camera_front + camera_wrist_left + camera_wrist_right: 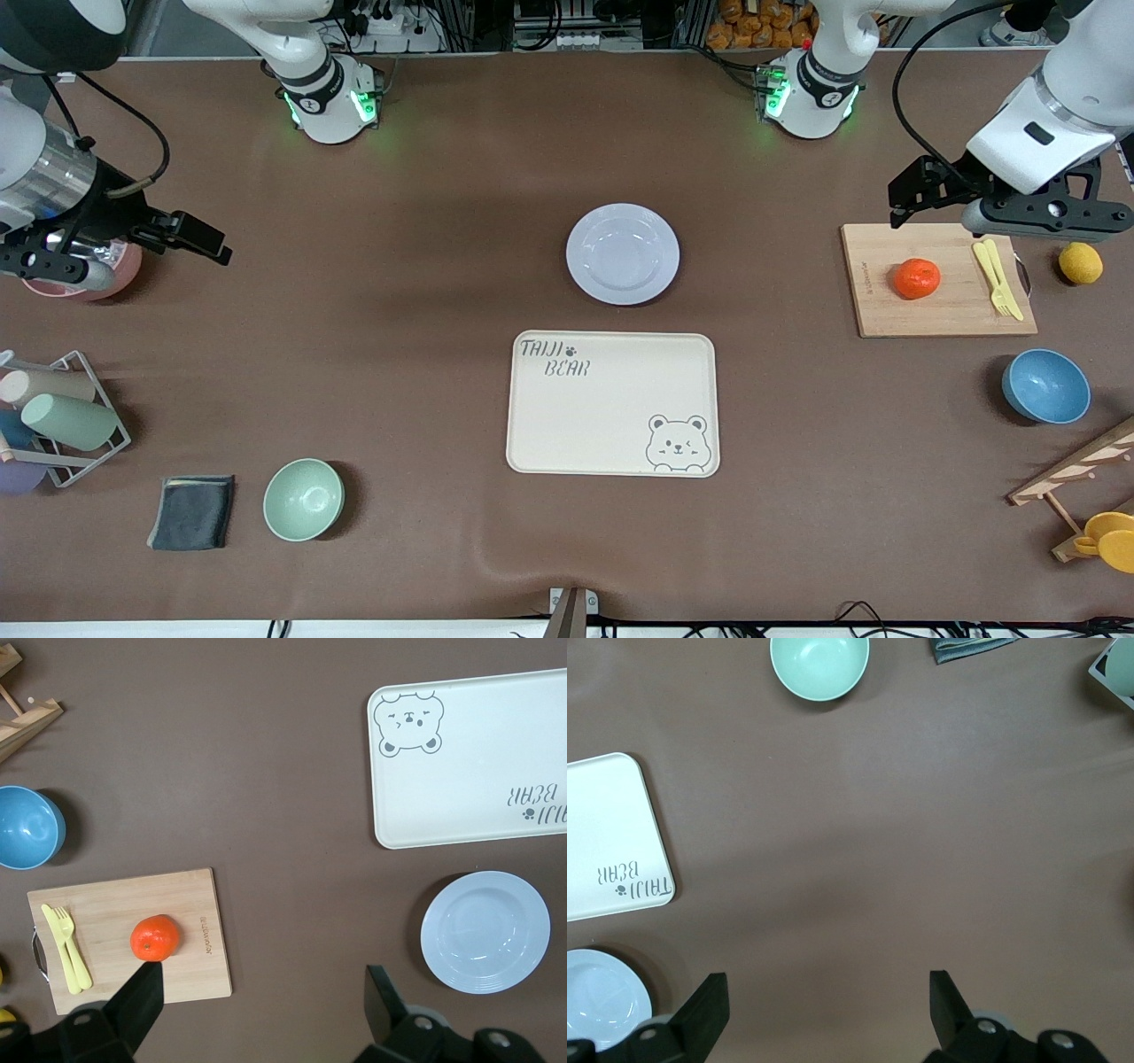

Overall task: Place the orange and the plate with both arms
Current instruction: 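Reach the left gripper down to the orange on the cutting board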

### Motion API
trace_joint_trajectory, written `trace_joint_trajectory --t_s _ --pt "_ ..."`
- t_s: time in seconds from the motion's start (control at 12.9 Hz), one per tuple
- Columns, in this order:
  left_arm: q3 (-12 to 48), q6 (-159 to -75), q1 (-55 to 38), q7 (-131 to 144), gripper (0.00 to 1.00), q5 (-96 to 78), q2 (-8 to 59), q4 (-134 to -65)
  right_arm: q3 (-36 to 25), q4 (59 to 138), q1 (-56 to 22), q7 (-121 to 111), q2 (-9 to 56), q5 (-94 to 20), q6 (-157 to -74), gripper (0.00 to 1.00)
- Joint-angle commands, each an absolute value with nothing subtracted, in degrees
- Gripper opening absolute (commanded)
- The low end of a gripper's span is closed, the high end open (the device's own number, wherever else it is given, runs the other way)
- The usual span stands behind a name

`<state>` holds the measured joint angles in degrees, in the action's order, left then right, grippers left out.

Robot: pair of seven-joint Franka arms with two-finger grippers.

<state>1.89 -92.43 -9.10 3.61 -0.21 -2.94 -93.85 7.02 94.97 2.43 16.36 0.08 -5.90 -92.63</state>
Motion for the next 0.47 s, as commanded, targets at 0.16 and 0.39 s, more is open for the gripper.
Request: trace_joint_trajectory --t_s 0.16,0.39 --pt "1.7 -91.1 -9.1 4.0 1.0 -0.9 -2.5 -92.5 7.6 95.1 2.5 17.2 -0.9 -5.5 -92.5 1.0" --pt "1.7 -91.1 -9.2 4.2 1.0 -0.7 -2.5 -92.4 7.6 95.1 2.5 17.1 -0.9 -5.4 -92.5 1.0"
